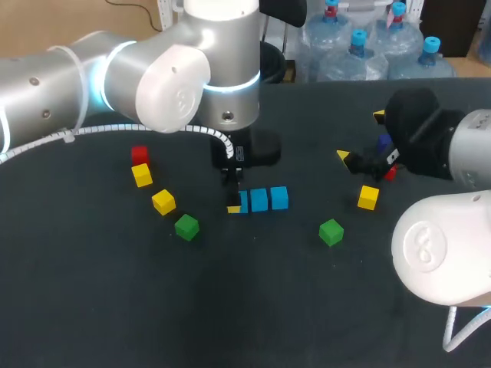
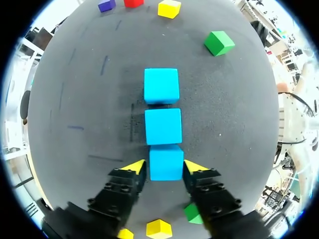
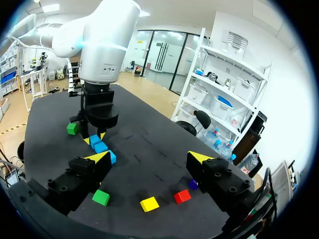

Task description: Place the blue cubes, place green cubes on the blue cubes, place the yellow cubes on the green cubes, then place the red cubes on the yellow cubes, and place purple cube on the red cubes.

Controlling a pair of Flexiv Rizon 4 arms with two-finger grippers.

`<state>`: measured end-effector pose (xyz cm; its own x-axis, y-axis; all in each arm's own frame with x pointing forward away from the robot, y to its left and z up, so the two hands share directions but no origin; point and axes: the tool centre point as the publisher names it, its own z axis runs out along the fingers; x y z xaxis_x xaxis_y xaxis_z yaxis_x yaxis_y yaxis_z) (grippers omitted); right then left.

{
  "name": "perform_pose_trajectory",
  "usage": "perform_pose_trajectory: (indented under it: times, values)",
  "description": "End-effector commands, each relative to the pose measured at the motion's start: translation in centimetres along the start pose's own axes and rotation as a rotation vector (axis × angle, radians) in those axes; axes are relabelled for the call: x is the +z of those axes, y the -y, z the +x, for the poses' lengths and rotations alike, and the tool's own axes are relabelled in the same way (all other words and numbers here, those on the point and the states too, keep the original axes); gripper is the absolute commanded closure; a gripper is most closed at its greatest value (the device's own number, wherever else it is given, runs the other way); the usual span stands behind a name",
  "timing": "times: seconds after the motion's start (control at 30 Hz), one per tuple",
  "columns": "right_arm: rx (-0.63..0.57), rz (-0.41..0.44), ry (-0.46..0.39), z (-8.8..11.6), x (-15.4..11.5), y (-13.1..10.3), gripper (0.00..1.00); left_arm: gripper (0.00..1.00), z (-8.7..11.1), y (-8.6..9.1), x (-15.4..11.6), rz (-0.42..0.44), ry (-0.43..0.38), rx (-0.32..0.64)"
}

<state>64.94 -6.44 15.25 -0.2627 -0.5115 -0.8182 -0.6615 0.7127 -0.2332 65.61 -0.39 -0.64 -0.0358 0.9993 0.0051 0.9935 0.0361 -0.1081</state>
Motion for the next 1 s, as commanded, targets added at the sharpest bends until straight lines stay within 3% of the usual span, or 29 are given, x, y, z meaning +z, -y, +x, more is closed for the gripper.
perform_pose_trajectory:
  times: [0.03, 0.07, 0.1, 0.53, 0.77, 1.0]
  values:
    - [0.000, -0.003, 0.002, 0.1, 0.0, 0.1, 0.00, 0.13, 0.1, -0.1, 0.0, 0.004, 0.000, 0.000]
    - [0.000, -0.003, 0.002, 0.1, 0.0, 0.1, 0.00, 0.02, 0.2, -0.1, -0.1, 0.004, 0.001, -0.001]
    - [0.000, -0.003, 0.002, 0.1, 0.0, 0.1, 0.00, 0.00, 0.2, 0.0, -0.1, 0.004, 0.003, -0.001]
    - [0.000, -0.003, 0.002, 0.1, 0.0, 0.1, 0.00, 0.00, 2.0, 1.5, -3.1, -0.015, 0.017, -0.014]
    - [0.000, -0.003, 0.002, 0.1, 0.0, 0.1, 0.00, 0.00, 3.7, 2.4, -4.9, 0.014, -0.013, -0.148]
    - [0.000, -0.003, 0.002, 0.1, 0.0, 0.1, 0.00, 0.00, 5.4, 3.6, -4.5, 0.021, -0.018, -0.272]
